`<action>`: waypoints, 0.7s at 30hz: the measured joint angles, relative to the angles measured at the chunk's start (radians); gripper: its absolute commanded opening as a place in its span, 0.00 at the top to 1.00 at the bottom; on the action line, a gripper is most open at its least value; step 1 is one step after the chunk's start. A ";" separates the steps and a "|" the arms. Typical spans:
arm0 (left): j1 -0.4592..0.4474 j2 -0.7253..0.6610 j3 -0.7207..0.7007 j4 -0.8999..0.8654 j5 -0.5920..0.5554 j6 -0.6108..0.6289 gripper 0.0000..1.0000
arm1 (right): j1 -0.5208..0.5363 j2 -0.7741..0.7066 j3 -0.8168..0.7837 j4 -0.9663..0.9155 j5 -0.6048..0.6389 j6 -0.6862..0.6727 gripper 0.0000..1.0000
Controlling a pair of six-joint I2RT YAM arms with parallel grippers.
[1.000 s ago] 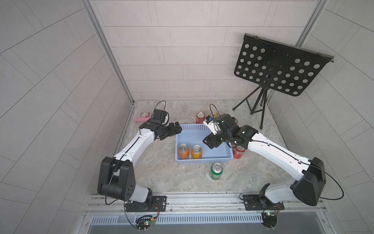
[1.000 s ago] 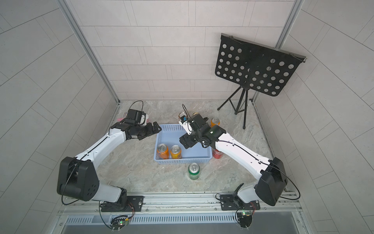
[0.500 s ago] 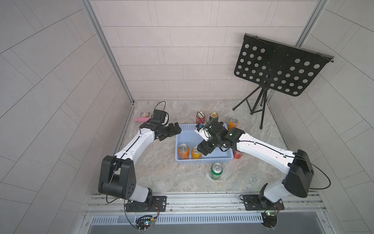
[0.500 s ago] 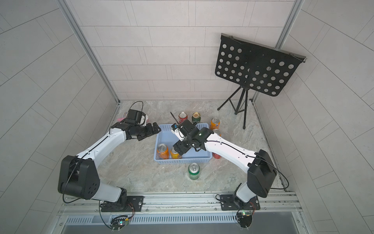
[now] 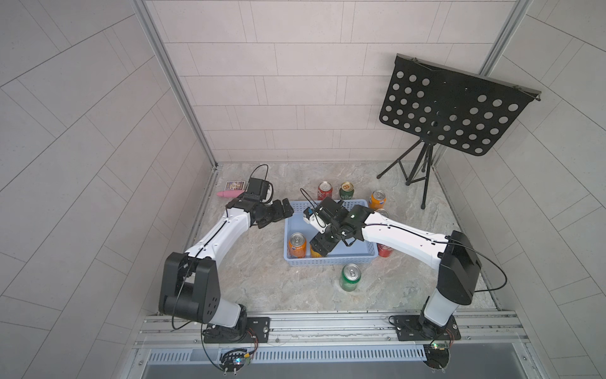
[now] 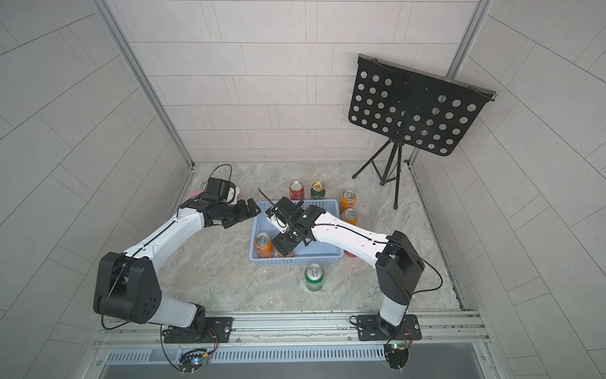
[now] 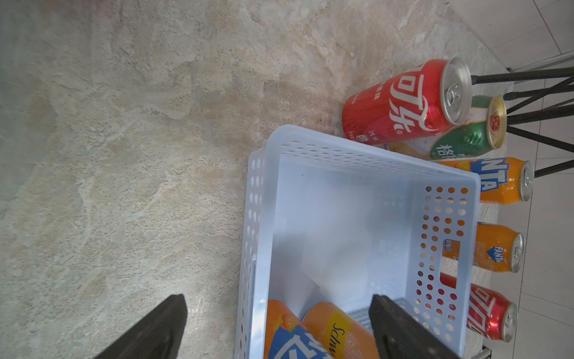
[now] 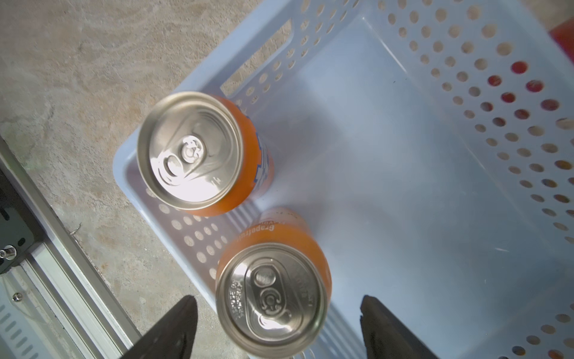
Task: Take out the drinks from the basket
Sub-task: Pick up the drink from the basket.
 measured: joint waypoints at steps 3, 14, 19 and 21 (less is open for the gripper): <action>0.000 -0.001 0.000 0.000 0.000 0.000 0.00 | 0.003 0.034 0.002 -0.006 0.000 0.000 0.15; 0.000 -0.015 -0.002 0.000 -0.025 0.000 0.00 | 0.006 0.097 0.002 0.004 -0.006 0.002 0.28; 0.001 -0.033 -0.005 0.000 -0.046 0.000 0.00 | 0.006 0.100 0.006 0.003 -0.002 -0.002 0.44; 0.001 -0.035 -0.005 0.000 -0.049 0.000 0.00 | 0.006 0.100 0.007 0.001 -0.002 0.003 0.49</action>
